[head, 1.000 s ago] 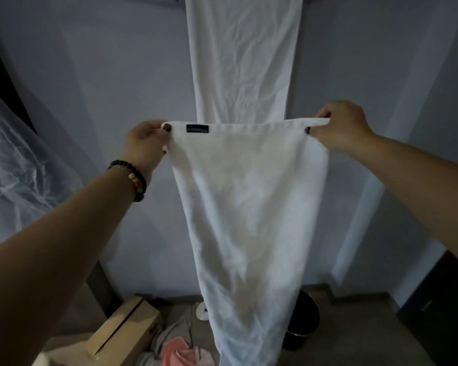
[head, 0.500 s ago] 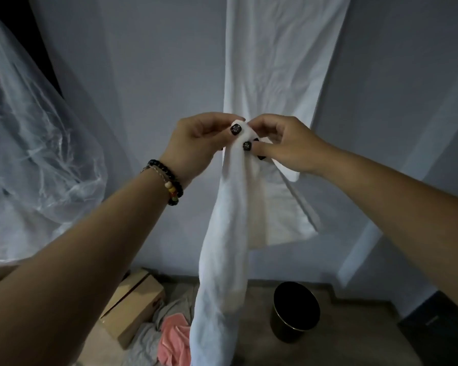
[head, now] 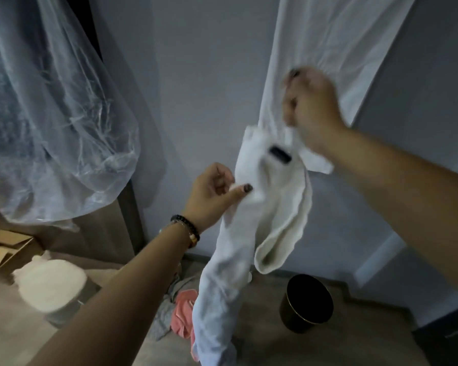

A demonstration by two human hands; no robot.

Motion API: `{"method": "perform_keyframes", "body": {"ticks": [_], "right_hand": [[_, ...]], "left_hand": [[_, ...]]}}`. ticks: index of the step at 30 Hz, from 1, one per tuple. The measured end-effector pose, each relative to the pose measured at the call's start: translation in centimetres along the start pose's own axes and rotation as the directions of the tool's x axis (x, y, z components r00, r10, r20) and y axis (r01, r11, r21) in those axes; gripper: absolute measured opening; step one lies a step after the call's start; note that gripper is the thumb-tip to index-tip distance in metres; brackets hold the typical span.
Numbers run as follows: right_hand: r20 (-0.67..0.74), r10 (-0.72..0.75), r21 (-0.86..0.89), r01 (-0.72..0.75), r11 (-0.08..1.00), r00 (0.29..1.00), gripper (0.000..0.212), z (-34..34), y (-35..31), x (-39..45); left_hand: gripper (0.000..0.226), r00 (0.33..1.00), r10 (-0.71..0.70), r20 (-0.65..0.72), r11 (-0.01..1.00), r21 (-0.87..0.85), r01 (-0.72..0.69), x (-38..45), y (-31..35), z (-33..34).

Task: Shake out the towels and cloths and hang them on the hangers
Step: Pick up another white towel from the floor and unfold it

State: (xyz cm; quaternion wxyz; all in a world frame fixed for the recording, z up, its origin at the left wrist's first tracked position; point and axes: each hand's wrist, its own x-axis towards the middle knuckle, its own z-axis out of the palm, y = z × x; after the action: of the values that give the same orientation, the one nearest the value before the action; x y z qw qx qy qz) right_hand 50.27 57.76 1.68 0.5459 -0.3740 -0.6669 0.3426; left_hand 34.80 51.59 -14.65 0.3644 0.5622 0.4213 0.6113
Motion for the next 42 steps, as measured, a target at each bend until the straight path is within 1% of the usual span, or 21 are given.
{"method": "perform_keyframes", "body": {"ticks": [1, 2, 3, 4, 5, 7, 9, 11, 14, 15, 18, 20, 23, 25, 27, 29, 31, 34, 38, 40, 42], "right_hand": [[-0.051, -0.022, 0.040, 0.024, 0.999, 0.998, 0.031, -0.6, -1.5, 0.8], [-0.047, -0.064, -0.012, 0.064, 0.998, 0.997, 0.031, -1.3, -2.8, 1.5], [0.010, -0.102, -0.120, 0.102, 0.987, 0.995, 0.030, -1.8, -3.7, 1.8], [0.113, -0.101, -0.254, 0.127, 0.959, 0.989, 0.026, -1.9, -3.9, 1.6], [0.235, -0.045, -0.362, 0.130, 0.923, 0.971, 0.019, -1.9, -3.2, 1.1], [0.425, 0.159, -0.512, 0.092, 0.854, 0.891, 0.010, -1.8, 0.4, -0.8], [0.461, 0.321, -0.581, 0.008, 0.814, 0.827, 0.026, -2.1, 4.8, -3.4], [0.404, 0.414, -0.540, -0.153, 0.828, 0.816, 0.034, -2.7, 8.0, -6.1], [0.336, 0.469, -0.303, -0.378, 0.875, 0.816, 0.020, -3.0, 10.4, -9.7], [0.319, 0.464, -0.244, -0.402, 0.883, 0.826, 0.018, -3.1, 10.5, -10.7], [0.268, 0.452, -0.152, -0.426, 0.892, 0.851, 0.028, -3.1, 11.0, -13.2], [0.172, 0.472, -0.076, -0.466, 0.881, 0.865, 0.022, -3.0, 11.7, -15.0], [0.027, 0.560, 0.023, -0.561, 0.828, 0.828, 0.015, -2.4, 12.9, -17.8], [-0.069, 0.591, 0.086, -0.585, 0.806, 0.804, 0.017, -2.1, 13.6, -19.0], [-0.185, 0.548, 0.095, -0.541, 0.836, 0.815, 0.016, -2.1, 13.8, -19.2], [-0.288, 0.439, 0.016, -0.454, 0.891, 0.851, 0.012, -2.3, 13.5, -18.8], [-0.311, 0.314, -0.084, -0.355, 0.931, 0.897, 0.007, -2.5, 12.7, -18.4], [-0.206, 0.189, -0.199, -0.231, 0.953, 0.960, 0.006, -2.7, 11.8, -17.9], [-0.048, 0.111, -0.309, -0.121, 0.943, 0.993, 0.015, -3.7, 11.0, -17.5], [-0.016, 0.058, -0.376, -0.060, 0.925, 0.998, 0.012, -4.4, 10.4, -17.2], [-0.031, 0.002, -0.416, -0.015, 0.909, 1.000, 0.010, -5.5, 9.7, -16.6]], "left_hand": [[0.031, 1.000, -0.011, 0.014, 1.000, 0.028, 0.011, -0.6, -1.1, 0.4], [0.026, 0.999, -0.030, 0.020, 0.997, 0.065, 0.029, -1.3, -2.1, 0.9], [0.023, 0.998, -0.057, 0.021, 0.994, 0.097, 0.054, -1.9, -3.2, 1.4], [0.021, 0.996, -0.085, 0.020, 0.991, 0.109, 0.082, -2.5, -4.0, 1.9], [0.021, 0.994, -0.107, 0.016, 0.990, 0.099, 0.105, -2.9, -4.7, 2.4], [0.021, 0.992, -0.127, 0.007, 0.990, 0.064, 0.126, -3.2, -5.0, 3.2], [0.022, 0.992, -0.129, 0.001, 0.991, 0.030, 0.129, -3.0, -4.5, 3.7], [0.023, 0.992, -0.128, -0.007, 0.992, -0.010, 0.128, -2.5, -3.9, 3.6], [0.026, 0.993, -0.112, -0.037, 0.994, -0.005, 0.112, -2.6, -3.2, 3.4], [0.025, 0.993, -0.104, -0.051, 0.994, 0.016, 0.105, -2.9, -3.0, 3.5], [0.024, 0.989, -0.100, -0.113, 0.994, 0.037, 0.105, -4.1, -2.9, 4.0], [0.022, 0.980, -0.120, -0.160, 0.992, 0.023, 0.125, -5.0, -3.1, 4.5], [0.023, 0.966, -0.142, -0.216, 0.988, 0.034, 0.153, -5.9, -3.6, 5.0], [0.023, 0.965, -0.141, -0.221, 0.986, 0.055, 0.157, -6.2, -3.8, 5.2], [0.023, 0.975, -0.117, -0.191, 0.985, 0.103, 0.138, -6.5, -4.0, 5.5], [0.022, 0.986, -0.095, -0.136, 0.987, 0.119, 0.112, -7.0, -4.0, 5.9], [0.023, 0.994, -0.082, -0.076, 0.986, 0.136, 0.091, -7.8, -4.1, 6.5], [0.023, 0.994, -0.110, -0.005, 0.989, 0.095, 0.110, -9.1, -4.7, 7.2], [0.035, 0.984, -0.162, 0.068, 0.986, 0.054, 0.158, -10.0, -5.5, 7.5], [0.043, 0.966, -0.213, 0.148, 0.976, 0.083, 0.203, -10.3, -6.3, 7.7], [0.055, 0.931, -0.289, 0.224, 0.954, 0.145, 0.261, -10.9, -7.4, 8.0]]}}
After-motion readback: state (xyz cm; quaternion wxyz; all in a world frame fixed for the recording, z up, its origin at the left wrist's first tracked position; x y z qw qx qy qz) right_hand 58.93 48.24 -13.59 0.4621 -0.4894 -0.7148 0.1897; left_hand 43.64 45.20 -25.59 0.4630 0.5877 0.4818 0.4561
